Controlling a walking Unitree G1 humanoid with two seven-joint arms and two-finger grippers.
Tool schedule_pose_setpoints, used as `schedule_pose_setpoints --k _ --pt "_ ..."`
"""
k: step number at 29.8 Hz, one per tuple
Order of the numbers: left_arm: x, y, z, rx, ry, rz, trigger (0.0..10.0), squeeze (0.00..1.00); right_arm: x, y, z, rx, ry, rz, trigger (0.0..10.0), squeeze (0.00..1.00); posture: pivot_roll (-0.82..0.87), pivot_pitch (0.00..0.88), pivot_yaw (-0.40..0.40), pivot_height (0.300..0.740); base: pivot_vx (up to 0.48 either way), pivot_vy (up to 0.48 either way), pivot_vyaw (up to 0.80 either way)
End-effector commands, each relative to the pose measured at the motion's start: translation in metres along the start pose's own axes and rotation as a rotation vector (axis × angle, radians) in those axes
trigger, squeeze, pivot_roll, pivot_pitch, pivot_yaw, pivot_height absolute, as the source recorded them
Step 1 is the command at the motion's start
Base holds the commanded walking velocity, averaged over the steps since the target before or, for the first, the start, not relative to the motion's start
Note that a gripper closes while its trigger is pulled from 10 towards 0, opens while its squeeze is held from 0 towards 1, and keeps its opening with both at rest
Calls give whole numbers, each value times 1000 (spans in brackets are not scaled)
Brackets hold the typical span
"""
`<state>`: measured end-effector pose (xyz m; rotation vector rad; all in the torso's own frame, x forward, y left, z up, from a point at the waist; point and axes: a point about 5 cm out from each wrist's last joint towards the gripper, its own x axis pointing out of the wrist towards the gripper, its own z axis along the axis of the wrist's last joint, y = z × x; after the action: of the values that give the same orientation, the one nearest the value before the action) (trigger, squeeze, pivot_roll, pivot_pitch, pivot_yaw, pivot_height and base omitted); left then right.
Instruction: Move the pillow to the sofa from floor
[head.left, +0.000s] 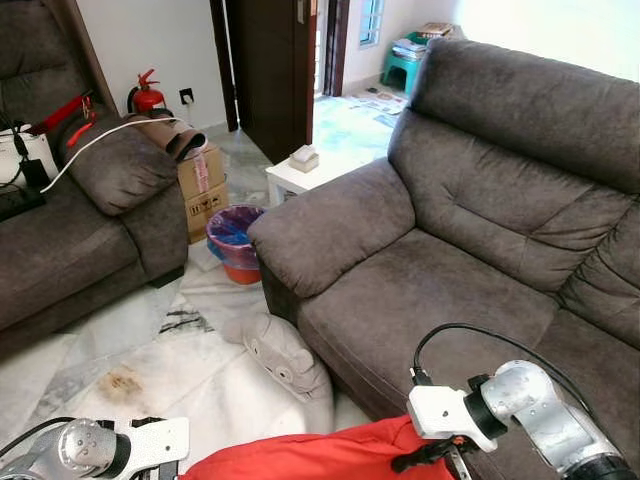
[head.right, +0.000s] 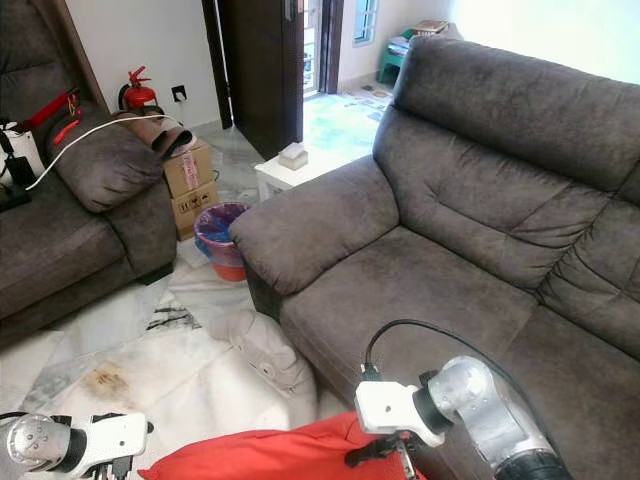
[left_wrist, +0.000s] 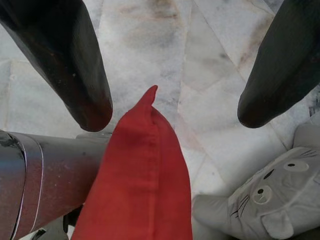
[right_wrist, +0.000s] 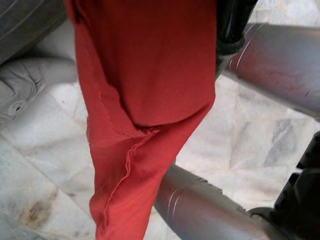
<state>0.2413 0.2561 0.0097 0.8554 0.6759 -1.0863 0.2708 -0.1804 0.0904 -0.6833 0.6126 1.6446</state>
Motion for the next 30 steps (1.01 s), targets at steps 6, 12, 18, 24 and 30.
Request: schedule_pose_setpoints --k 6,12,18,24,30 --pt "3 -1 1 -16 0 -18 10000 0 -15 1 17 -80 -49 -13 10000 0 99 66 -34 740 0 0 0" --pt "14 -4 7 -15 -5 -26 10000 0 -20 6 20 -85 -54 -6 10000 0 67 74 -46 740 0 0 0" --pt "17 -5 11 -17 -23 -46 10000 0 -27 11 20 -81 -49 1 10000 0 37 88 -58 740 0 0 0" --pt "23 -11 12 0 -7 -82 10000 0 -32 15 22 -80 -45 1 10000 0 12 96 -65 740 0 0 0" --pt "27 -9 16 15 5 -79 9882 0 -36 20 22 -74 -36 4 10000 0 -16 105 -77 740 0 0 0"
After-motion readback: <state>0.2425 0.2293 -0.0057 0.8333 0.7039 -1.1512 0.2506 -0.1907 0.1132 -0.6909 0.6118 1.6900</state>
